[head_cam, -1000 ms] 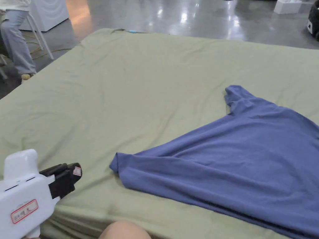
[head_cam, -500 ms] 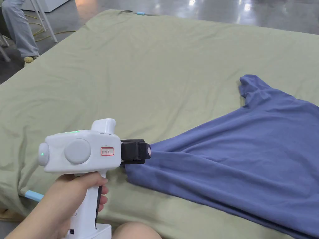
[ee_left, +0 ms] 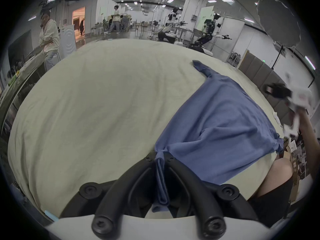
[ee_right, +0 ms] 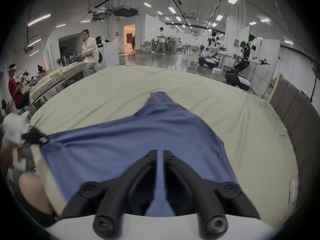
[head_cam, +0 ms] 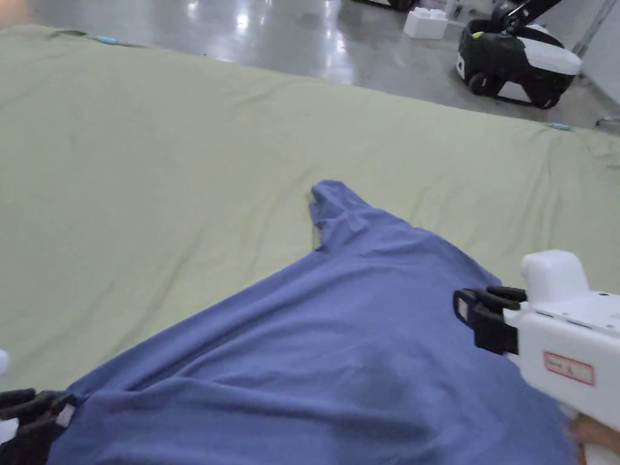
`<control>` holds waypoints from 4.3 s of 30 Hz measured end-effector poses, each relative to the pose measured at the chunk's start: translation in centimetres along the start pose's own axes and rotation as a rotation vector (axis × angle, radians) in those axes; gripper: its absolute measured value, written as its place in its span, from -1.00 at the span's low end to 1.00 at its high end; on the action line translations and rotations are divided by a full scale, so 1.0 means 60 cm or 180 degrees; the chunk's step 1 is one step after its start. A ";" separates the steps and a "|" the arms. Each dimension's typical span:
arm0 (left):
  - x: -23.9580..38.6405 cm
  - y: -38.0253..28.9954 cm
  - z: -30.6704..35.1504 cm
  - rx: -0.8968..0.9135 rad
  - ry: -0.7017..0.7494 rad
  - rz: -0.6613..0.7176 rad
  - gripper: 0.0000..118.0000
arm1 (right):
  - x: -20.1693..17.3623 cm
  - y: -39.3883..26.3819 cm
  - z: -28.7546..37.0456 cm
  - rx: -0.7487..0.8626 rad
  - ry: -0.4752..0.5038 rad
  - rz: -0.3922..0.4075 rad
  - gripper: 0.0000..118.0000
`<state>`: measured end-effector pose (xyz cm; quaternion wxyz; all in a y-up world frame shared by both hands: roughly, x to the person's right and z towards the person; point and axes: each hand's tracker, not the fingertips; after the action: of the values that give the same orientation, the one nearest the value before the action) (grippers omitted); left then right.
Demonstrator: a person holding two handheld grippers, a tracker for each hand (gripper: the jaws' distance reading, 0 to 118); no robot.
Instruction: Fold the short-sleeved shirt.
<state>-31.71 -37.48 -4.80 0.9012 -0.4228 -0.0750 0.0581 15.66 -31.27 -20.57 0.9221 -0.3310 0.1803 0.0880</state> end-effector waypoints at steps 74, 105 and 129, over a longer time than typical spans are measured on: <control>0.089 0.722 0.317 0.2256 0.0565 -0.0567 -0.91 | 0.232 0.586 0.382 0.2213 -0.1118 -0.0619 -0.84; 0.051 0.670 -0.266 0.1724 0.0769 -0.0568 -0.91 | 0.334 0.370 -0.078 0.1729 -0.1076 -0.0593 -0.84; 0.014 0.031 -0.055 0.0810 0.0204 -0.0439 -0.89 | 0.065 -0.284 0.255 0.0814 -0.0708 -0.0474 -0.84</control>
<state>-30.35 -38.64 -8.22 0.9513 -0.3006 -0.0671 -0.0085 28.22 -34.31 -1.27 0.9748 -0.2117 0.0620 0.0320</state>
